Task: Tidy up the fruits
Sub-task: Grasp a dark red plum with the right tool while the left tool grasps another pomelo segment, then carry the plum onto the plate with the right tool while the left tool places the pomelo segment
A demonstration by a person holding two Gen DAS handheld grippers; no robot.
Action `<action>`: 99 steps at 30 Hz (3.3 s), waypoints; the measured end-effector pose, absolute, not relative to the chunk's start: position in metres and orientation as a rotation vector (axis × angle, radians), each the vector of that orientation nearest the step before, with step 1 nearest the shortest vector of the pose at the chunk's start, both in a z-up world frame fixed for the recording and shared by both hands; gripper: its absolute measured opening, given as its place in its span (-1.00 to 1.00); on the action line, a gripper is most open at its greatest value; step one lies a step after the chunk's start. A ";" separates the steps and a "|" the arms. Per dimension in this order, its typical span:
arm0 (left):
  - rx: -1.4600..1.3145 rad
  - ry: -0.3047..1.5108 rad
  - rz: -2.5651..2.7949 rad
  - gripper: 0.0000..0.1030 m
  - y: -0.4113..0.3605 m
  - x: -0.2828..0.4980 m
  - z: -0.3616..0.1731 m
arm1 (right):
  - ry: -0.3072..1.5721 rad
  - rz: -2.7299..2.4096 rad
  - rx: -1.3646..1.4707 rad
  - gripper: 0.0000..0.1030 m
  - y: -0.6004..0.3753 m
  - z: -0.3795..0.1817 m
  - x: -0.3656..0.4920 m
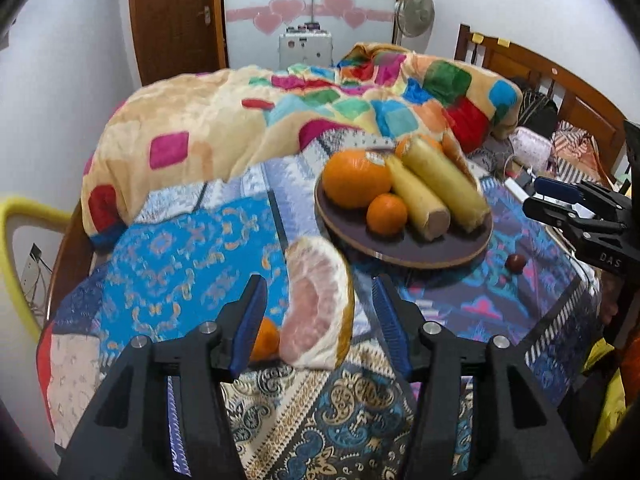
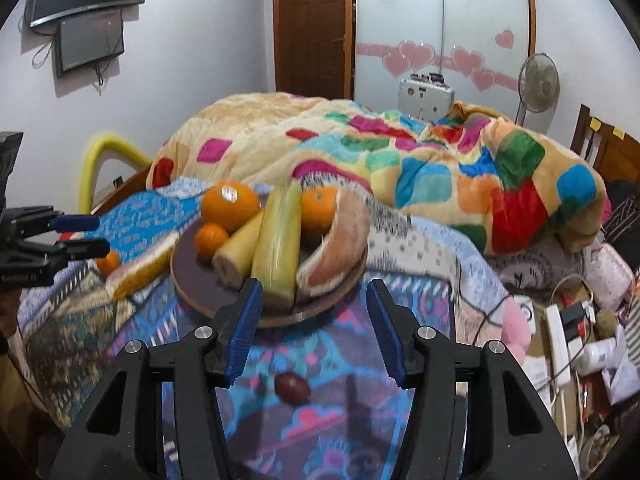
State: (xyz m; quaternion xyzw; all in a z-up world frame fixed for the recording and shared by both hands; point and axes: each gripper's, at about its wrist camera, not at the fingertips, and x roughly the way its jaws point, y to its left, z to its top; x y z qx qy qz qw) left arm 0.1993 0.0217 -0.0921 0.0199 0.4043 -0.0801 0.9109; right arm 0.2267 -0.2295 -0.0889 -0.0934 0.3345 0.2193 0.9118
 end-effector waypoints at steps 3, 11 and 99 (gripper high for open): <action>0.057 0.872 -0.169 0.06 0.019 0.202 -0.106 | 0.723 0.436 -0.212 -0.02 -0.233 -0.103 0.223; 0.101 0.935 -0.167 0.06 0.010 0.229 -0.132 | 0.798 0.460 -0.160 -0.02 -0.247 -0.121 0.221; 0.030 0.710 -0.245 -0.89 -0.057 0.284 -0.062 | 0.706 0.546 -0.162 -0.45 -0.199 -0.091 0.291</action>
